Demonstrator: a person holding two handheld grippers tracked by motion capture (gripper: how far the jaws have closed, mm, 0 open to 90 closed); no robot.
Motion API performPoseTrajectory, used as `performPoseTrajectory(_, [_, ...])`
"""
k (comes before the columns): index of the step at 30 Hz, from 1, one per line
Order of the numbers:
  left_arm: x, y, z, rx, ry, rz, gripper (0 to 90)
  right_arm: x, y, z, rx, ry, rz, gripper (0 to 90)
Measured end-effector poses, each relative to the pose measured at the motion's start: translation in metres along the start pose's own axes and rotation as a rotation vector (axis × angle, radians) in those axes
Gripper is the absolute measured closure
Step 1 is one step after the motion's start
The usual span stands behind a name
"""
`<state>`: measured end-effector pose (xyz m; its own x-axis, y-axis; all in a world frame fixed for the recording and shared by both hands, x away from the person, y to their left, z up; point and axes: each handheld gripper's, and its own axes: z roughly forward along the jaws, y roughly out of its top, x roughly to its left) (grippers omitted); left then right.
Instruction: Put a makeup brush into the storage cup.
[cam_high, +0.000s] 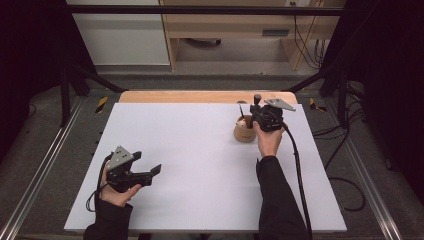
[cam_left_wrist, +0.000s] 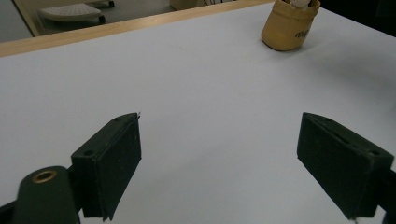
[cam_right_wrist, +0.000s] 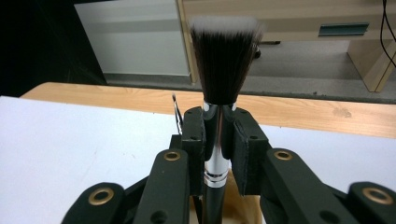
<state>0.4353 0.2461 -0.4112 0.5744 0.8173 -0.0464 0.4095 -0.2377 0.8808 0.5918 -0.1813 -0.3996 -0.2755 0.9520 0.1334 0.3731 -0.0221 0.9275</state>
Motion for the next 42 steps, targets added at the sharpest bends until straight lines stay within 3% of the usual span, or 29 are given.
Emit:
performPoseTrajectory(15, [0.0,0.0,0.0,0.001,0.0,0.0,13.2,-0.002,-0.012,0.004,0.077,-0.029,0.008,76.8])
performPoseTrajectory(22, [-0.001,0.0,0.0,0.001,0.0,-0.001,13.2,-0.004,-0.013,-0.005,0.097,-0.035,0.004,67.5])
performPoseTrajectory(27, [-0.001,0.0,0.0,-0.001,-0.001,-0.002,13.2,-0.001,-0.011,-0.023,0.073,0.012,-0.005,56.0])
performPoseTrajectory(30, [-0.002,0.0,0.0,-0.003,-0.001,0.0,13.1,0.003,-0.011,-0.036,0.059,0.05,-0.034,48.8])
performPoseTrajectory(36, [-0.002,0.0,0.001,0.0,-0.003,-0.001,12.9,0.011,-0.011,-0.061,0.028,0.132,-0.047,39.7])
performPoseTrajectory(42, [-0.003,0.0,0.002,0.002,-0.004,0.002,12.5,0.017,-0.014,-0.081,0.016,0.184,-0.071,27.8])
